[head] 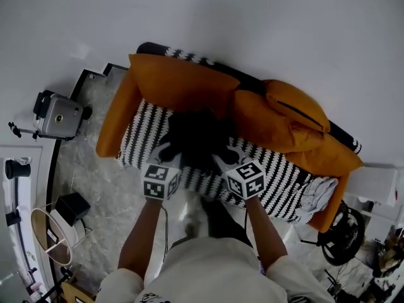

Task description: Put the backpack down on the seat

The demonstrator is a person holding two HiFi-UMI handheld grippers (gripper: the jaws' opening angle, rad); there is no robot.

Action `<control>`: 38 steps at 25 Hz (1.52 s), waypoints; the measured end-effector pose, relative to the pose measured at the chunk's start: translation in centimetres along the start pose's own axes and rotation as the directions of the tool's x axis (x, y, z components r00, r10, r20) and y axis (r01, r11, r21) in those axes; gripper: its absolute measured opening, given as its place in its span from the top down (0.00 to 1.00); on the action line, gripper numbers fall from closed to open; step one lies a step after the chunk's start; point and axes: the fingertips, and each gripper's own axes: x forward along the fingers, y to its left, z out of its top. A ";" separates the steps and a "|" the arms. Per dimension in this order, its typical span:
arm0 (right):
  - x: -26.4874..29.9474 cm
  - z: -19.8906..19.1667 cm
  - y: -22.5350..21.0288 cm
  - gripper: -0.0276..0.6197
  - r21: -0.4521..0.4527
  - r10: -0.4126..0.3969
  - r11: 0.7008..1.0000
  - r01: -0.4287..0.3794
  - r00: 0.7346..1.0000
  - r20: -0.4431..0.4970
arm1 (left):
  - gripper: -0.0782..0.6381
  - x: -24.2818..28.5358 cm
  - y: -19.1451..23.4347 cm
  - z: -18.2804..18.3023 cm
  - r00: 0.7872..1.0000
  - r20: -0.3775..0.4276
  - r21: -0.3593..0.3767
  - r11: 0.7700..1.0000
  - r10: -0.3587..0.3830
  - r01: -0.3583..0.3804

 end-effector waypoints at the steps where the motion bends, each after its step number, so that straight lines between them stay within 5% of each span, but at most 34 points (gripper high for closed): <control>1: 0.2 -0.1 -0.4 0.87 0.008 -0.002 1.000 0.002 1.000 -0.004 | 0.86 0.5 0.1 -0.2 1.000 -0.007 -0.001 1.000 0.000 0.000; 17: 3.5 -1.5 -5.7 0.86 0.076 -0.041 0.996 0.045 0.998 -0.052 | 0.85 6.7 1.4 -1.4 0.996 -0.086 -0.035 0.999 -0.005 0.003; 38: 7.8 -0.5 -12.3 0.81 0.142 -0.077 0.986 0.086 0.995 -0.066 | 0.84 13.5 5.0 0.7 0.995 -0.078 -0.020 0.998 0.060 -0.062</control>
